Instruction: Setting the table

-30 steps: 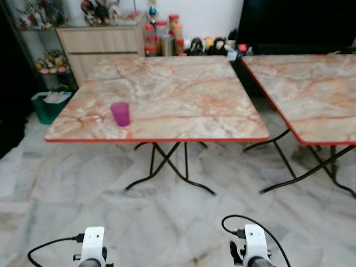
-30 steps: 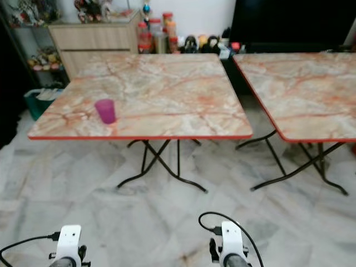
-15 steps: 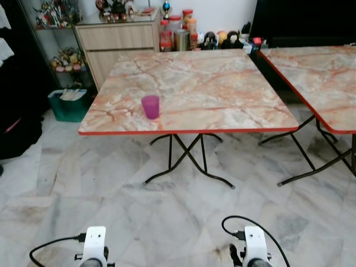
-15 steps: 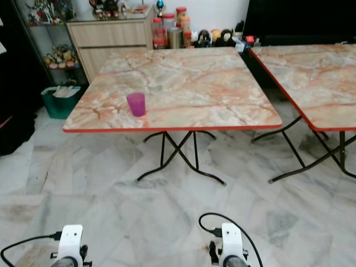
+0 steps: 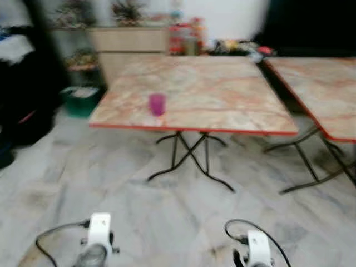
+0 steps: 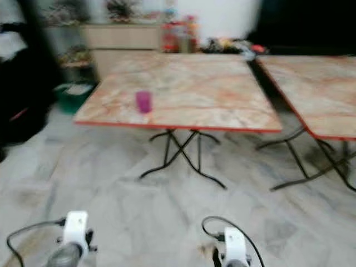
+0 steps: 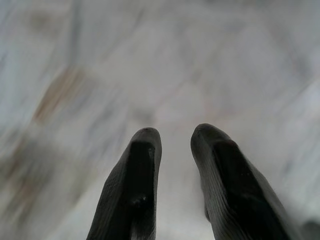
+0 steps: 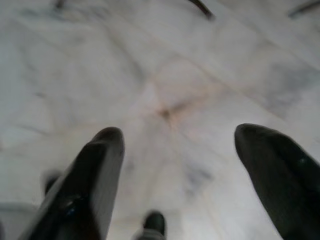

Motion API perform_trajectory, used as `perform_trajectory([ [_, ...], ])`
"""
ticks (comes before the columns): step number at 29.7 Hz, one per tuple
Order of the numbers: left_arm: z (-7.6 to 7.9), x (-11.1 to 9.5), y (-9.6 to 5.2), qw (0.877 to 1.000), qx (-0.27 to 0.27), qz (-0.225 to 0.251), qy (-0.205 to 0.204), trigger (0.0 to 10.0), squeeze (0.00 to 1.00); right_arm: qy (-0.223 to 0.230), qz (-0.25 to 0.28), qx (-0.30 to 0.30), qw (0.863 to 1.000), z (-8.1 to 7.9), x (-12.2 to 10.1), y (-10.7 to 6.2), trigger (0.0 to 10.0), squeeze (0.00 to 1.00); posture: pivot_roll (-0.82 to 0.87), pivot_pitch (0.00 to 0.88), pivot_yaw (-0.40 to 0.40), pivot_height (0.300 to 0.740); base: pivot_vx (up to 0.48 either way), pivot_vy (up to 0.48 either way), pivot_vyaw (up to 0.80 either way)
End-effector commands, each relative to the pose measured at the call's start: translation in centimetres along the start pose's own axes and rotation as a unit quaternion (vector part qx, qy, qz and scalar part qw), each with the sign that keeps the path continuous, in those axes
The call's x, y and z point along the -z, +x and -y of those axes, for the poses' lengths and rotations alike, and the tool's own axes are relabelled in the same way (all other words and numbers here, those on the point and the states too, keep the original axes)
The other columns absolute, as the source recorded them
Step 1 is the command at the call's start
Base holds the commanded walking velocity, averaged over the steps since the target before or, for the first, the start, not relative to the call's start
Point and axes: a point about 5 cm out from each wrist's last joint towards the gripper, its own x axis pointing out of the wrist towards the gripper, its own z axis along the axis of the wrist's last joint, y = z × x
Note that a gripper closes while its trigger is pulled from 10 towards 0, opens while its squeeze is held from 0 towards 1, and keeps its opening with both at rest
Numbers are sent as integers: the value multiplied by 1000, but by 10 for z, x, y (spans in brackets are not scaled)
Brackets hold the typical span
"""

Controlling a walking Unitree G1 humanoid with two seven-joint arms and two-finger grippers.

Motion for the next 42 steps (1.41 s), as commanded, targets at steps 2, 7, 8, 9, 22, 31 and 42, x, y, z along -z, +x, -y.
perform_trajectory([
  [2,-9,-12,3,1000,-11,13,2,10000,0,6,9,-20,1000,-13,-3,0,10000,0,7,0,50,740,379,0,0],
  [7,-9,-11,3,1000,-12,13,2,10000,0,7,4,-16,1000,-12,-1,0,10000,0,9,0,45,740,382,0,0],
  [8,-9,-11,3,1000,-12,13,2,10000,0,9,4,-15,1000,-11,-1,0,10000,0,9,0,43,740,386,0,0],
  [9,-9,-11,3,1000,-12,13,2,10000,0,7,3,-14,1000,-11,-1,0,10000,0,9,0,42,740,379,0,0],
  [22,-7,-10,2,1000,-8,13,4,10000,0,5,3,-14,1000,-9,-4,1,10000,0,6,0,36,740,382,0,0],
  [31,-5,-12,3,1000,-5,15,3,10000,0,-3,2,-18,1000,-10,-3,1,10000,0,3,0,30,740,382,0,0],
  [42,-7,-9,2,1000,-17,10,0,10000,0,0,3,-12,1000,-7,-4,1,10000,0,14,0,23,740,268,0,0],
])
